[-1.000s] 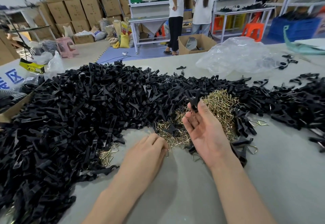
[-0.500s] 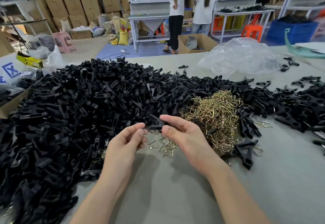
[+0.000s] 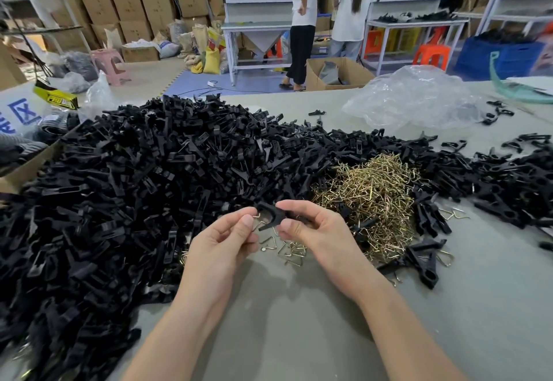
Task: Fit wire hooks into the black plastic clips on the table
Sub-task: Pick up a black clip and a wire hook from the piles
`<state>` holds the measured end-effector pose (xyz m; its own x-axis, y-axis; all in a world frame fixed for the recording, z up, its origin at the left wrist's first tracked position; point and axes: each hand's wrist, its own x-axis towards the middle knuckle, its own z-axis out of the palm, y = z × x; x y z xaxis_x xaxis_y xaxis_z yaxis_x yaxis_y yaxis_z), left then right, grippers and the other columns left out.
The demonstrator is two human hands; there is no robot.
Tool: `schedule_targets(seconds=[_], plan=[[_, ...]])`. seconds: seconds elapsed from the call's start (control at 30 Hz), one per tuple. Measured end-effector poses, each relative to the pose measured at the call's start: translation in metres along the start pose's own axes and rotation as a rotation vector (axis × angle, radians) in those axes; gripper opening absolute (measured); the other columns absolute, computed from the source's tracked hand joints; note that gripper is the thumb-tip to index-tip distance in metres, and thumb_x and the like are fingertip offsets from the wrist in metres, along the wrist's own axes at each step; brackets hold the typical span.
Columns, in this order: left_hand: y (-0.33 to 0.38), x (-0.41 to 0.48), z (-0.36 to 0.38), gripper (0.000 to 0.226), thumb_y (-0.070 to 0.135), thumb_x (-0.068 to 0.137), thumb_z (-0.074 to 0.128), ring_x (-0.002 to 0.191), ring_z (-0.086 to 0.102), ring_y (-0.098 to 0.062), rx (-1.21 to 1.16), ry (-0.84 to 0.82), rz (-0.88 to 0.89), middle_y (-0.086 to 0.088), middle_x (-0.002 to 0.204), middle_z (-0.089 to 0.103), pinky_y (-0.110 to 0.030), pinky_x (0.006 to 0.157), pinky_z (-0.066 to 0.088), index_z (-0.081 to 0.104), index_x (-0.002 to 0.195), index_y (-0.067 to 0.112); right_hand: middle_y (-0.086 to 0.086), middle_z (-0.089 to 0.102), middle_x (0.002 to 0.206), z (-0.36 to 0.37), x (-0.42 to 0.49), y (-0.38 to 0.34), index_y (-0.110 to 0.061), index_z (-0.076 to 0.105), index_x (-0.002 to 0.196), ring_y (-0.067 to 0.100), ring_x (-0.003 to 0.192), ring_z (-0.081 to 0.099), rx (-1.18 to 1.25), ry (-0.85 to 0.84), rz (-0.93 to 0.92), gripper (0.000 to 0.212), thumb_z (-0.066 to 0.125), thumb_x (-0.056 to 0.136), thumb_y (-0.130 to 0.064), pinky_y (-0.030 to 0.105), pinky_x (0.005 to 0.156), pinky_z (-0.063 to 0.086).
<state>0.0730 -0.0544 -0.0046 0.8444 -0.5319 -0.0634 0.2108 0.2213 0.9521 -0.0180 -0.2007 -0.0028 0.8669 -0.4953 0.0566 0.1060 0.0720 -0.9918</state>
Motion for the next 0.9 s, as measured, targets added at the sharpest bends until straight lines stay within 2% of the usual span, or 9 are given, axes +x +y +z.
schedule_targets(seconds=[0.13,0.3,0.4,0.53,0.73,0.83,0.9], plan=[[0.0006,0.0004,0.0004,0.017,0.017,0.094,0.063,0.072,0.063,-0.010,0.052,-0.011,0.000,-0.002,0.074,0.067,-0.018,0.071,0.056,0.080,0.098,0.020,-0.006,0.077,0.085,-0.0004,0.0018,0.0032,-0.029,0.075,0.105,0.008,0.082,0.072,-0.061,-0.006,-0.012,0.029,0.071,0.091,-0.004,0.016,0.079,0.053],[0.0033,0.0005,0.0007,0.013,0.018,0.091,0.068,0.066,0.059,-0.013,0.091,0.001,-0.033,-0.003,0.070,0.064,-0.026,0.074,0.055,0.077,0.099,0.011,0.000,0.078,0.097,-0.0021,0.0044,0.0059,-0.030,0.076,0.104,0.014,0.089,0.073,-0.107,0.004,-0.044,0.030,0.073,0.089,-0.004,0.025,0.090,0.056],[0.0039,0.0022,-0.0013,0.017,0.020,0.091,0.070,0.065,0.059,-0.012,0.135,0.005,-0.035,-0.003,0.069,0.064,-0.027,0.074,0.054,0.074,0.102,0.008,0.000,0.078,0.096,-0.0045,0.0048,0.0059,-0.030,0.076,0.105,0.016,0.091,0.074,-0.122,0.013,-0.063,0.031,0.073,0.089,-0.004,0.020,0.086,0.055],[0.0034,0.0022,-0.0019,0.015,0.021,0.091,0.070,0.063,0.059,-0.010,0.206,-0.006,-0.022,-0.001,0.068,0.066,-0.020,0.068,0.055,0.074,0.100,0.010,-0.004,0.078,0.095,-0.0035,0.0037,0.0050,-0.025,0.076,0.105,0.006,0.088,0.072,-0.135,-0.016,-0.083,0.032,0.071,0.089,0.002,0.013,0.080,0.050],[0.0032,0.0014,-0.0031,0.013,0.024,0.091,0.070,0.062,0.061,-0.008,0.296,-0.003,0.026,0.000,0.066,0.068,-0.017,0.066,0.054,0.074,0.096,0.012,-0.008,0.077,0.100,-0.0024,0.0033,0.0050,-0.026,0.075,0.103,0.003,0.092,0.071,-0.165,-0.038,-0.118,0.035,0.069,0.089,0.005,0.012,0.082,0.050],[0.0034,0.0007,-0.0027,0.013,0.023,0.089,0.072,0.063,0.061,-0.009,0.307,-0.016,0.021,0.000,0.066,0.068,-0.023,0.071,0.056,0.075,0.095,0.012,-0.007,0.076,0.102,-0.0013,0.0037,0.0059,-0.031,0.075,0.101,0.002,0.093,0.070,-0.195,-0.039,-0.132,0.038,0.070,0.089,0.005,0.013,0.084,0.050],[0.0035,0.0003,-0.0006,0.022,0.026,0.084,0.075,0.064,0.061,-0.011,0.237,-0.035,-0.014,-0.001,0.068,0.067,-0.027,0.072,0.055,0.074,0.099,0.011,-0.003,0.076,0.103,-0.0009,0.0042,0.0067,-0.033,0.075,0.099,0.003,0.093,0.070,-0.186,-0.031,-0.141,0.039,0.070,0.089,0.005,0.014,0.085,0.050]])
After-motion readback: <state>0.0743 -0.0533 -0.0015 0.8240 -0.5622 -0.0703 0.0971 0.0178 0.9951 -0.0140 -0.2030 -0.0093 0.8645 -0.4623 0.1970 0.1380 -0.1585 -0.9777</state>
